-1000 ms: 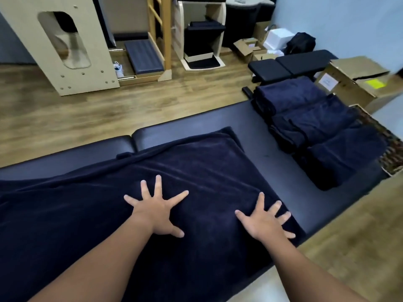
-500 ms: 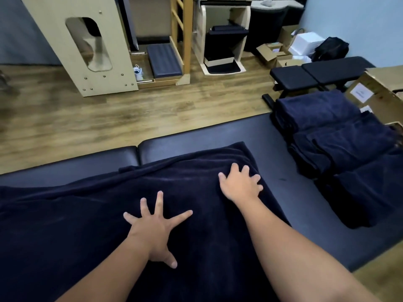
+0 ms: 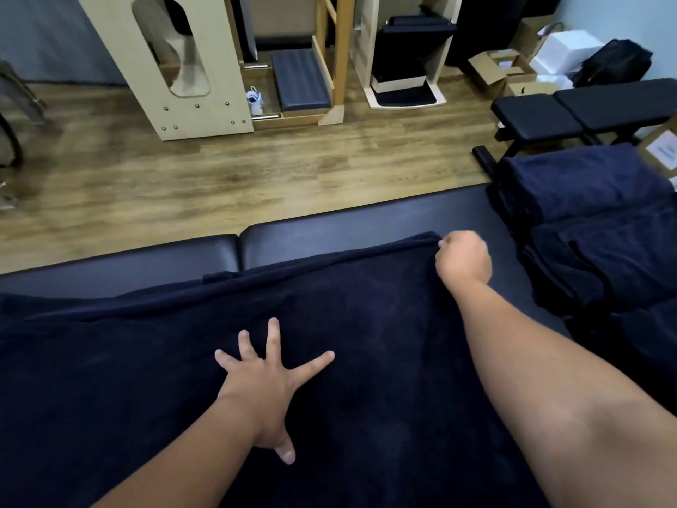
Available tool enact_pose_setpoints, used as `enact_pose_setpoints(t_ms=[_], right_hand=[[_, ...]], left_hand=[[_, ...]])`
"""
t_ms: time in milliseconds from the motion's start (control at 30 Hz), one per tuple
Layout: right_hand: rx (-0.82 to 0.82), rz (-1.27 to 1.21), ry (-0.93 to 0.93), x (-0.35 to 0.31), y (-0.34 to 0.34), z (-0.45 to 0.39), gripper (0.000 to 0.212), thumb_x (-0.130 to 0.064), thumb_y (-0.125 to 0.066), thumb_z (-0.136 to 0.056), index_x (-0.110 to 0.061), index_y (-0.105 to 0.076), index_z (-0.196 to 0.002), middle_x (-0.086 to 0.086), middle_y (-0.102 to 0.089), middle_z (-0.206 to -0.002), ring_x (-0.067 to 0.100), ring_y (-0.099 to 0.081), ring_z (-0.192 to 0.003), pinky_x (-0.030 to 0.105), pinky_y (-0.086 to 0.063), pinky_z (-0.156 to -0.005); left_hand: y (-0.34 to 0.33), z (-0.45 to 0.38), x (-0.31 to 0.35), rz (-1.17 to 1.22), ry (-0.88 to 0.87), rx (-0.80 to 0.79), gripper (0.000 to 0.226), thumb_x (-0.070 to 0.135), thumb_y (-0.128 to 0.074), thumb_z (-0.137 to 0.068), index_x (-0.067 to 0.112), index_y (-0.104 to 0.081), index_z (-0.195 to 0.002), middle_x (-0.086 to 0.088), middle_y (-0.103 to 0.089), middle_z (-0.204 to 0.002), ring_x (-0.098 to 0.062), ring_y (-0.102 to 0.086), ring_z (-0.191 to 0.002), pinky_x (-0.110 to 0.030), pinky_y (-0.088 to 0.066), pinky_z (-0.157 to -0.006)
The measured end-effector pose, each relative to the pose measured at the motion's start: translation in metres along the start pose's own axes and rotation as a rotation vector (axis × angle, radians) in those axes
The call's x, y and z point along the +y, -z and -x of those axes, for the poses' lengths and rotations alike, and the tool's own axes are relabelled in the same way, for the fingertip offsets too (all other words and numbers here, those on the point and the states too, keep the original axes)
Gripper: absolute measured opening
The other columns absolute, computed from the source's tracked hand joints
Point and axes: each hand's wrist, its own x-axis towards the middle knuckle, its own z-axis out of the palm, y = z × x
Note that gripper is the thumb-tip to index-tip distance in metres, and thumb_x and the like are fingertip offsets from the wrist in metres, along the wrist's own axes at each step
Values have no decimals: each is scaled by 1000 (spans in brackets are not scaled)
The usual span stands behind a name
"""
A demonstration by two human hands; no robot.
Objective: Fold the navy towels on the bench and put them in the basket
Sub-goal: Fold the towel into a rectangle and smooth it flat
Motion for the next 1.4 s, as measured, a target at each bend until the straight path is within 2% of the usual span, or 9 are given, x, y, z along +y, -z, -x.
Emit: enact_pose_setpoints(t_ms=[300, 467, 600, 700, 800, 1000, 1067, 1233, 1400], right_hand=[[-46, 240, 360, -26, -21, 42, 35, -22, -52, -96, -19, -54, -131, 13, -51, -127, 37, -48, -115, 49, -42, -91], [-219, 214, 473, -80, -43, 106, 50, -30, -48, -100, -28, -38, -149, 10, -27, -158, 38, -20, -146, 67, -20, -114], [-307, 136, 818, -129, -63, 154, 40, -37, -52, -102, -36, -47, -142, -5, -41, -149, 31, -28, -141, 63, -22, -113], [-279, 162, 826, -160, -74, 167, 23, -36, -52, -103, -33, -62, -124, -6, -54, -131, 29, -38, -123, 49, -30, -100], [-136, 153, 710, -184, -79, 167, 19, -33, -47, -105, -22, -62, -108, -3, -63, -109, 29, -46, -109, 44, -34, -87], [-225, 199, 691, -221, -83, 173, 14, -30, -50, -100, -22, -53, -111, -3, -67, -104, 30, -50, -109, 45, -33, -88], [-310, 274, 727, -231, -84, 178, 25, -28, -56, -95, -27, -57, -120, -2, -63, -116, 31, -47, -116, 47, -33, -93], [-87, 395, 623, -257, -92, 197, 25, -17, -53, -91, -18, -62, -114, 7, -52, -117, 34, -42, -109, 45, -34, -89], [-432, 314, 982, -305, -122, 254, 32, -47, -48, -101, -29, -58, -125, -1, -52, -123, 30, -41, -120, 48, -31, -98]], left_hand=[[-3, 0, 0, 17, 5, -2, 147, 70, -85, -58, 67, 46, -124, -27, 53, -144, -70, 18, -138, -82, -10, -107], [-9, 8, -11, 4, -64, 47, 138, 82, -74, -60, 65, 43, -129, -23, 49, -150, -65, 20, -141, -78, -6, -107], [-22, 18, -68, 212, -111, 340, 90, 78, -49, -85, 43, -9, -158, -5, -3, -167, -36, -23, -148, -55, -32, -110], [-31, 13, -134, 469, 225, 701, 55, 42, -49, -99, 20, -40, -148, -10, -48, -126, -35, -59, -105, -46, -54, -81], [-32, 15, -202, 473, 564, 467, 47, 34, -37, -106, 20, -29, -151, -13, -64, -107, -36, -63, -92, -40, -45, -66], [-39, 18, -266, 476, 537, 447, 16, 27, -46, -105, 13, -40, -101, -2, -48, -74, -23, -48, -65, -38, -44, -57], [-39, 20, -274, 576, 508, 559, 14, 25, -49, -102, 13, -41, -105, -4, -51, -76, -28, -53, -70, -42, -50, -61], [-65, 32, -313, 526, 564, 494, 20, 26, -43, -103, 14, -48, -118, -8, -47, -104, -30, -52, -81, -40, -45, -65], [-103, 56, -376, 456, 747, 382, 29, 31, -45, -105, 21, -41, -131, -14, -31, -128, -34, -46, -107, -43, -44, -72]])
